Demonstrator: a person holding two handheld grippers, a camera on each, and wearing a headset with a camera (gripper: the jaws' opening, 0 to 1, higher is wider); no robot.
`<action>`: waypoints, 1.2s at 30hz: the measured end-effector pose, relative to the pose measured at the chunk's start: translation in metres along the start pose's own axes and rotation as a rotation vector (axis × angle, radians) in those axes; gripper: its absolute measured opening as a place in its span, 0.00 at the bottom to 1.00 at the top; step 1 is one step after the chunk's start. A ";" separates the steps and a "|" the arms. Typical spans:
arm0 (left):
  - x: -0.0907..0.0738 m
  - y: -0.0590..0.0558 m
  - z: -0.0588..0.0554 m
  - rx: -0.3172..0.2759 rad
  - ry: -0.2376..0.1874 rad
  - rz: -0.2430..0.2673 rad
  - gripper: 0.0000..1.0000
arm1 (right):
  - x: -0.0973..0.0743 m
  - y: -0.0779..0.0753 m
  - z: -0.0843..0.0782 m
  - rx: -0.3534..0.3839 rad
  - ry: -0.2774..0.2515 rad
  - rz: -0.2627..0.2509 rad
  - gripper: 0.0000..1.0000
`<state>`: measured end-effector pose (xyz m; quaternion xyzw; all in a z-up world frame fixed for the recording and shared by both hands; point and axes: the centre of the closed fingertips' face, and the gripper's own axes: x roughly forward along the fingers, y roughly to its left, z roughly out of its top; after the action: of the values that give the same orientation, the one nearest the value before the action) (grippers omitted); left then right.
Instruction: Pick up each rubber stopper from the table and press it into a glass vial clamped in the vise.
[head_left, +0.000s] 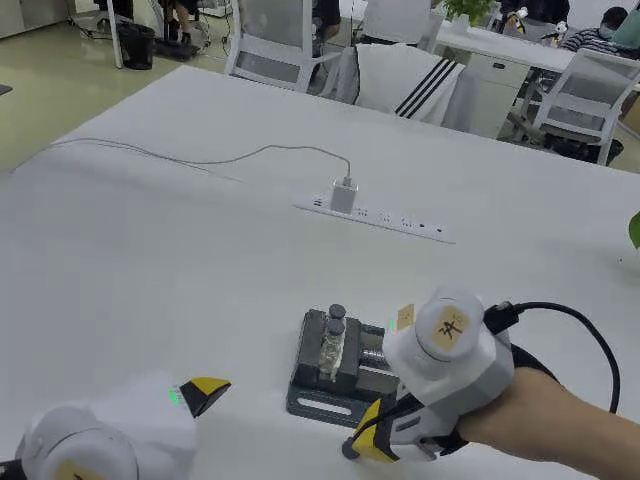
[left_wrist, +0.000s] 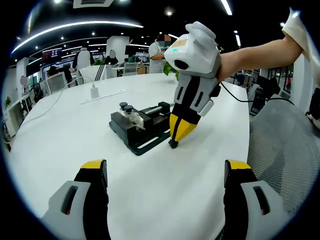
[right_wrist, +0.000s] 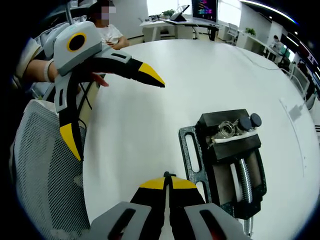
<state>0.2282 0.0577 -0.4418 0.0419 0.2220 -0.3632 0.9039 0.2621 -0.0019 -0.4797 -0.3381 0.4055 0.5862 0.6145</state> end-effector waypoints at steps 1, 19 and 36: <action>0.000 0.000 0.000 0.000 0.000 0.000 0.97 | 0.000 0.000 0.000 -0.005 0.000 0.000 0.00; 0.001 0.000 0.000 -0.002 -0.001 -0.003 0.97 | -0.001 -0.002 0.000 -0.069 0.010 -0.002 0.01; 0.001 0.000 0.000 -0.010 -0.004 0.001 0.96 | -0.003 -0.001 -0.003 -0.151 0.049 0.003 0.02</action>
<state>0.2290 0.0572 -0.4426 0.0367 0.2223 -0.3619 0.9046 0.2632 -0.0055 -0.4784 -0.3971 0.3756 0.6076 0.5762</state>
